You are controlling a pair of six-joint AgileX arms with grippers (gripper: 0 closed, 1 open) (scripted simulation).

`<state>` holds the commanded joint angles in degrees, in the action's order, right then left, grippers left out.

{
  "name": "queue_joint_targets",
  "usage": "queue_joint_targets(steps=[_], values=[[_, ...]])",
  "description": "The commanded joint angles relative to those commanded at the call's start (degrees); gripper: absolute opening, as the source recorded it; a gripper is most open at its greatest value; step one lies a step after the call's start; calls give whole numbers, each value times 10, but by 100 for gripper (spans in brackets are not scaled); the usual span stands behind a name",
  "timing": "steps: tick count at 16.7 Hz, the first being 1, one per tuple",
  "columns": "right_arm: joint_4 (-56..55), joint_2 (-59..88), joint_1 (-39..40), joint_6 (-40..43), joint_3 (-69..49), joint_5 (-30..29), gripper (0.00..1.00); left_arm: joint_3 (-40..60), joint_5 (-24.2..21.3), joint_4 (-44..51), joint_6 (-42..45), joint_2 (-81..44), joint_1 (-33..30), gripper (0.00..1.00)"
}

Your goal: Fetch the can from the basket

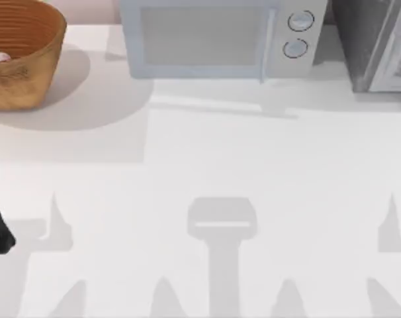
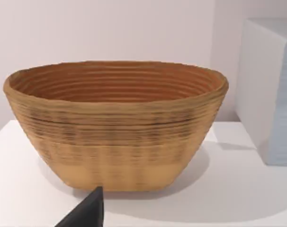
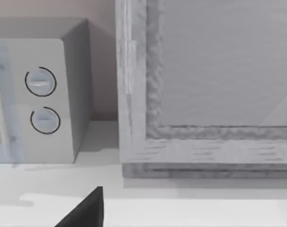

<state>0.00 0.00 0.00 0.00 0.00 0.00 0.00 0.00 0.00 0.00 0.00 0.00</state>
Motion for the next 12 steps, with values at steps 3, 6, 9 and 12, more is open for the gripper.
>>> queue_joint_targets(steps=[3,6,9,12], values=[[0,0,0,0,0,0,100,4,1,3,-1,-5,2,100],[0,0,0,0,0,0,100,48,7,34,-12,-55,17,100],[0,0,0,0,0,0,100,134,16,93,-27,-160,42,100],[0,0,0,0,0,0,100,258,23,168,-41,-318,68,100]])
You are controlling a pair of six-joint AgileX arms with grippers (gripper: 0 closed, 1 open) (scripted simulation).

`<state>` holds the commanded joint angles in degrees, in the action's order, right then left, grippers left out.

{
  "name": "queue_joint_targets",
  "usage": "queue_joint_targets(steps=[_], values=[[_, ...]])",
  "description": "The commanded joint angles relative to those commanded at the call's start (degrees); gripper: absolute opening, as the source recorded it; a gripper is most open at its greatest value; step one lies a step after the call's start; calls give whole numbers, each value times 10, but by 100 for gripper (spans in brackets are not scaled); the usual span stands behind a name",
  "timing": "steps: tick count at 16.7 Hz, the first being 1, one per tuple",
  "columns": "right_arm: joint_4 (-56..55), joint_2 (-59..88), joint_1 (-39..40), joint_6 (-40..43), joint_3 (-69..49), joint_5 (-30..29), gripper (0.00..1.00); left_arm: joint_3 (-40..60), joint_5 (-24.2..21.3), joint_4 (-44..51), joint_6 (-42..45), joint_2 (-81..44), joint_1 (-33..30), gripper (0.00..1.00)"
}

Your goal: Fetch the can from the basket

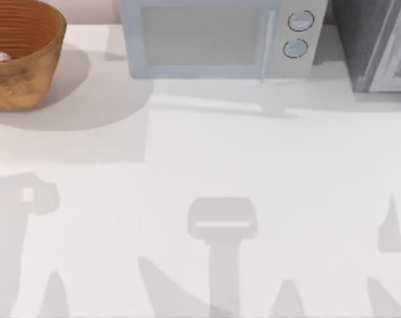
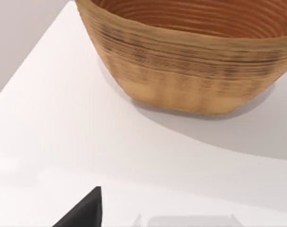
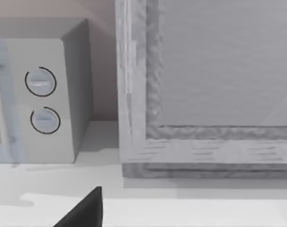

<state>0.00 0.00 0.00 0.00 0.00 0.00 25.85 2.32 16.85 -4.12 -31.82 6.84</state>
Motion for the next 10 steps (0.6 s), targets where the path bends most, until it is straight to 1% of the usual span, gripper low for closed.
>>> queue_joint_targets(steps=[3,7,10], values=[[0,0,0,0,0,0,100,152,4,80,-10,-198,25,100],[0,0,0,0,0,0,100,384,2,182,-13,-468,51,100],[0,0,0,0,0,0,100,557,-5,250,-4,-639,61,100]])
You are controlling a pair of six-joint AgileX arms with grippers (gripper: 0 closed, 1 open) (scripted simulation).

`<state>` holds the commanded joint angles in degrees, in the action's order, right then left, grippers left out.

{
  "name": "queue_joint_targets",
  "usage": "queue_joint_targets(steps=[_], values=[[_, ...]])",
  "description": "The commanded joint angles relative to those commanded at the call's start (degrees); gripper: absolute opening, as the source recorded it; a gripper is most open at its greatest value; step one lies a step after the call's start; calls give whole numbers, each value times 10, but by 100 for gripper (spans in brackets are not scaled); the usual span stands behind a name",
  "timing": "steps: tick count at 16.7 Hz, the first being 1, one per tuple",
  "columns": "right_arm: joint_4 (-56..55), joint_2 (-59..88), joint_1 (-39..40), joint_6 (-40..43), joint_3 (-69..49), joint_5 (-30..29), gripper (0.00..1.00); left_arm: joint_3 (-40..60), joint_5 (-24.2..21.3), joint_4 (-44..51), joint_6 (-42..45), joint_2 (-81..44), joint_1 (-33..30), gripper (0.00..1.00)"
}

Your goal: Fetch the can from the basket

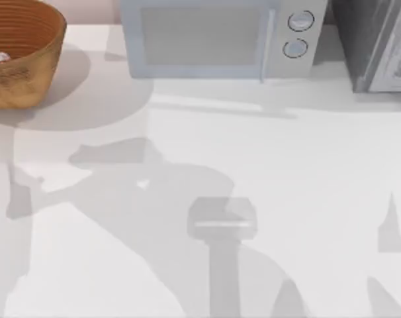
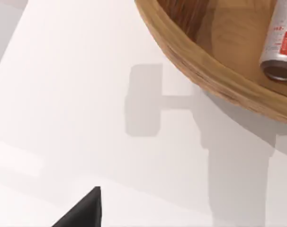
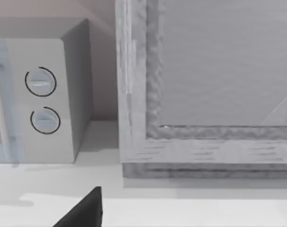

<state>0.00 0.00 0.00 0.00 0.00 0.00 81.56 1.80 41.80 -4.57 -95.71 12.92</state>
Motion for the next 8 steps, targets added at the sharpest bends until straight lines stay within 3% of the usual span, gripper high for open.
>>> queue_joint_targets(steps=[8], values=[[0,0,0,0,0,0,100,376,-41,153,67,-321,-19,100]])
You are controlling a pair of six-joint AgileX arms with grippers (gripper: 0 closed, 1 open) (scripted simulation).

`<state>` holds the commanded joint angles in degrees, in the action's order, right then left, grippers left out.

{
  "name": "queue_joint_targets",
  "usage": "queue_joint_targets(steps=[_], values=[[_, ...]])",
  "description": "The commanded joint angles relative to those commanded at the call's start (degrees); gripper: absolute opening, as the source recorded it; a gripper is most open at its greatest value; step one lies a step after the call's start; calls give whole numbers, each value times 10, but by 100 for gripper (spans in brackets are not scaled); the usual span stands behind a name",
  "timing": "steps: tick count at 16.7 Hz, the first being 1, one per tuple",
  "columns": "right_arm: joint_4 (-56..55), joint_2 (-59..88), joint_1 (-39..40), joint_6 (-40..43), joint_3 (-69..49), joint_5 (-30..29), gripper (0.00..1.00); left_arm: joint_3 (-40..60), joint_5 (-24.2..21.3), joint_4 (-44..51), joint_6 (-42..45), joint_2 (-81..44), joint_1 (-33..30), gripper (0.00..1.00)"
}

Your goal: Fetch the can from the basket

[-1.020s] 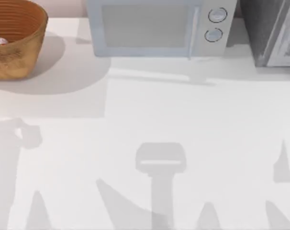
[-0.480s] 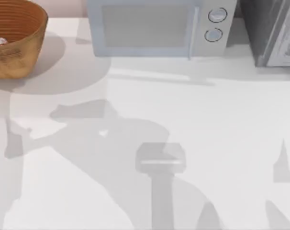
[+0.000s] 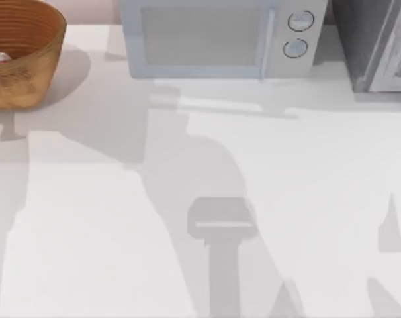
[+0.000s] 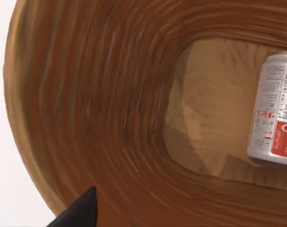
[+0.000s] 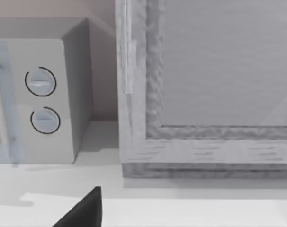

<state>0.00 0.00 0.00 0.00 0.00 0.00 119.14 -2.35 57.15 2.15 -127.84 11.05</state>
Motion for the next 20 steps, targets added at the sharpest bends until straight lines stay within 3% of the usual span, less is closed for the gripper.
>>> queue_joint_targets(steps=[7,20], values=[[0,0,0,0,0,0,100,175,-34,84,59,-160,-31,100],[0,0,0,0,0,0,100,183,-36,53,61,-203,-37,100]])
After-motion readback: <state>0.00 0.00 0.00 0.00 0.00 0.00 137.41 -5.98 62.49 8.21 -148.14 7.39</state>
